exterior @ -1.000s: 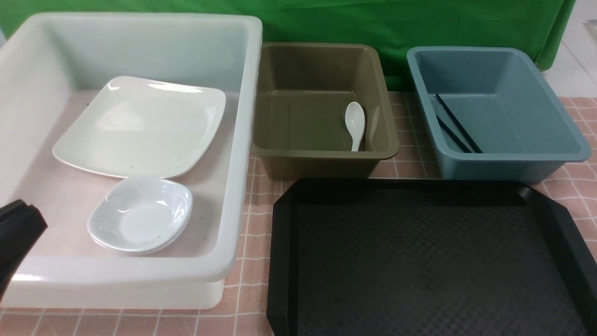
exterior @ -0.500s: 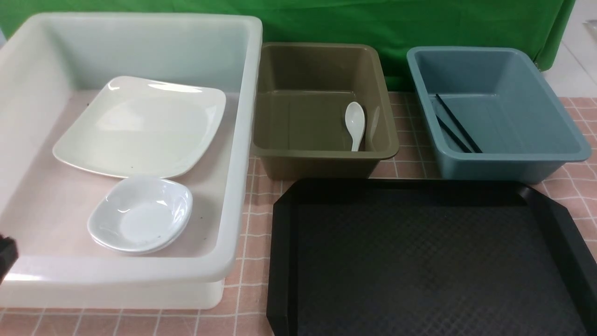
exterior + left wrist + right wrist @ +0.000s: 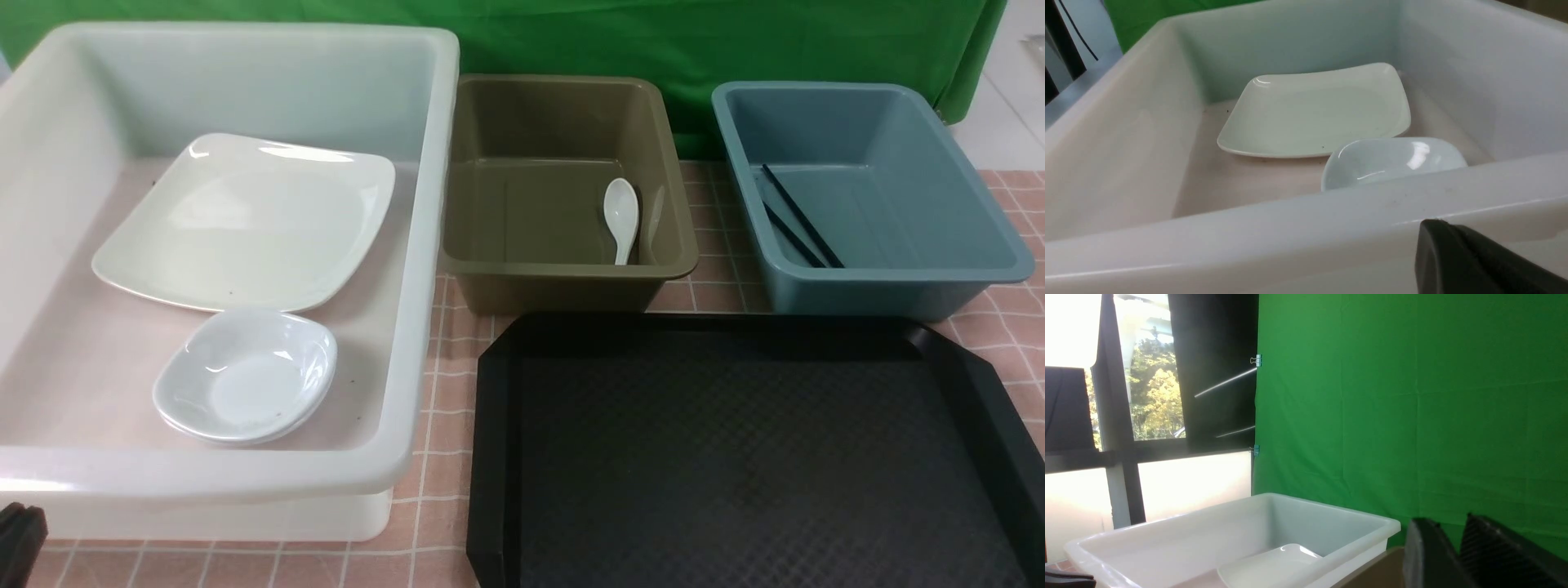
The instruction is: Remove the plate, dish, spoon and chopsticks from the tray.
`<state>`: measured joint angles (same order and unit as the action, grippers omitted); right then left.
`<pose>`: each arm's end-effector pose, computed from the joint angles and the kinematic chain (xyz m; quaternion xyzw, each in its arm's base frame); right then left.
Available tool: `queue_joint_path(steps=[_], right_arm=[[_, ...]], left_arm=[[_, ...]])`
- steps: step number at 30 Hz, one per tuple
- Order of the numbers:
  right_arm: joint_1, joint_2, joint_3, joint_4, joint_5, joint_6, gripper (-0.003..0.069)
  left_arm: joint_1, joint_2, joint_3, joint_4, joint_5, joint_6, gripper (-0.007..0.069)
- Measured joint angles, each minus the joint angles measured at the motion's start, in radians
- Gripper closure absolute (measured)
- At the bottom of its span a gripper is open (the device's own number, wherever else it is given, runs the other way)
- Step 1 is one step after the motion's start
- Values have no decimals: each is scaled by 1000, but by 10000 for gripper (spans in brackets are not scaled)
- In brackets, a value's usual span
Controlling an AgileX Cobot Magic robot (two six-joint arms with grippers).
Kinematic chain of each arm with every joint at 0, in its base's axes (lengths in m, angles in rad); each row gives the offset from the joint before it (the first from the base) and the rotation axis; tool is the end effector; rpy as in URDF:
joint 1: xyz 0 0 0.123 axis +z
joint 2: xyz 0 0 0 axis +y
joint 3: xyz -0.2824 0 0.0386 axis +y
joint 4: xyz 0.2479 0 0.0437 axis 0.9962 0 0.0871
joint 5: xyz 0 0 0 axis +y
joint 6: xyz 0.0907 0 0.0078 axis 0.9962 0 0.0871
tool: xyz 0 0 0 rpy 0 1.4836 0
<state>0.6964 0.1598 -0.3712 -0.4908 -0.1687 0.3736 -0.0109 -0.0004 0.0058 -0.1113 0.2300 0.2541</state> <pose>0.0280 0.0327 0.3400 -0.2399 0.4761 0.2641 0.8037 0.0557 -0.0029 0.1904 0.0675 0.7540 0.0344 0.6524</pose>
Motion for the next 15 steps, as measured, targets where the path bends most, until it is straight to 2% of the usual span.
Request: queue_joint_path(steps=[15], right_arm=[[0,0,0,0,0,0,449]], left_arm=[[0,0,0,12,-8,1,622]])
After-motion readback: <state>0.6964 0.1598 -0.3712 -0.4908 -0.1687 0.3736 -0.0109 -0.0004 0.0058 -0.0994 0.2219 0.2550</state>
